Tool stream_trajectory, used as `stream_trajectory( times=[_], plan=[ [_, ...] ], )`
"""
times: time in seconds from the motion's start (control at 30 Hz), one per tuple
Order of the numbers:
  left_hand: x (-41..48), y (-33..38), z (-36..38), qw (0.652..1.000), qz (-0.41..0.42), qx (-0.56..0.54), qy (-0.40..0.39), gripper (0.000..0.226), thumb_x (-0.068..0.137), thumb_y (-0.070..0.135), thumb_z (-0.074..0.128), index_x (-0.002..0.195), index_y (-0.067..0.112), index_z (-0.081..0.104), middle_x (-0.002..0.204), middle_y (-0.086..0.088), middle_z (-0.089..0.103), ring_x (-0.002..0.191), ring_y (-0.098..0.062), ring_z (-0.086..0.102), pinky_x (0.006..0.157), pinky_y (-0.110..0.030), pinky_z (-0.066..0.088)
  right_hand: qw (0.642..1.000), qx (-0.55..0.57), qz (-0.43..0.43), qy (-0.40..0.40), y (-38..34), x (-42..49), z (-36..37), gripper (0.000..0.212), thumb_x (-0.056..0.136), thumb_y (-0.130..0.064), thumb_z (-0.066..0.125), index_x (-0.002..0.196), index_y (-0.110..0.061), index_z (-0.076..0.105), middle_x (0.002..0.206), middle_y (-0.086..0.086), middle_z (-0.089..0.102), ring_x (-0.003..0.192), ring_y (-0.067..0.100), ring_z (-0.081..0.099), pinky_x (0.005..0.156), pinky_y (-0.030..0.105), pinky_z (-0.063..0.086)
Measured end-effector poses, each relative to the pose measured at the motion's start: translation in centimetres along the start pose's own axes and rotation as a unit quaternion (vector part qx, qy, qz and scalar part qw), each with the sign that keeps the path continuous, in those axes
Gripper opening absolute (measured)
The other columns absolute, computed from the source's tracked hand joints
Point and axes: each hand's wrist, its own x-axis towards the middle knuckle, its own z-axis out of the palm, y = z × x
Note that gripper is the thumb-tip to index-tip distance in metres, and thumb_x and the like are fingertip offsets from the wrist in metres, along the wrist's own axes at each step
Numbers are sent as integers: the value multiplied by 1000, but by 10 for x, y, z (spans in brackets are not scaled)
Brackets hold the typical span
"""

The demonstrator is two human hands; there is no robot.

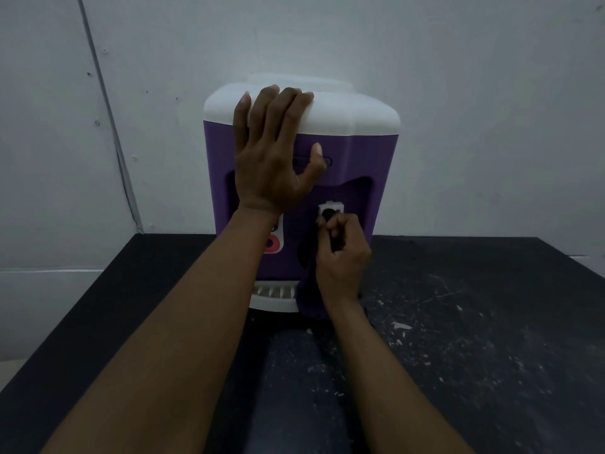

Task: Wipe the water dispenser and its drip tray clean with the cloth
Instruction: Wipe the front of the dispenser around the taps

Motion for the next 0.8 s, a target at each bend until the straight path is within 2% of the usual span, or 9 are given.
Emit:
stream_trajectory(
  times=[0.17, 0.33, 0.5, 0.67, 0.8],
  plan=[
    [0, -1, 1, 1000, 1, 0, -2, 58, 88, 38, 58, 136, 6, 60, 138, -13, 60, 135, -35, 49, 118, -56, 28, 999, -5, 6, 33, -3, -4, 10, 14, 92, 2, 71, 90, -9, 65, 84, 0, 61, 75, 10, 55, 71, 15, 45],
    [0, -1, 1, 1000, 1, 3, 0, 58, 88, 38, 59, 136, 6, 60, 137, -14, 60, 134, -35, 50, 117, -57, 28, 999, -22, 21, 36, 1, -10, 4, 13, 87, 6, 75, 92, -6, 71, 85, 4, 66, 75, 10, 57, 71, 16, 46],
    [0, 0, 1, 1000, -2, 2, 0, 58, 88, 38, 59, 137, 6, 60, 137, -14, 60, 135, -35, 49, 117, -57, 28, 1000, -10, -15, 22, -10, -8, 12, 14, 93, -3, 74, 107, -4, 72, 93, 4, 67, 81, 14, 63, 75, 22, 54],
    [0, -1, 1, 1000, -1, 0, -1, 58, 88, 37, 60, 136, 5, 60, 137, -14, 60, 135, -35, 49, 117, -57, 28, 999, 12, 39, -8, -9, -26, 21, 24, 97, -9, 70, 122, -7, 69, 103, 5, 67, 90, 11, 65, 83, 25, 58],
    [1, -1, 0, 1000, 2, 0, -4, 58, 88, 38, 59, 137, 5, 59, 138, -14, 59, 135, -35, 49, 118, -56, 28, 993, 50, 109, -1, -7, -35, 26, 26, 98, -8, 69, 124, -12, 69, 103, 2, 65, 89, 4, 63, 81, 14, 54]
  ],
)
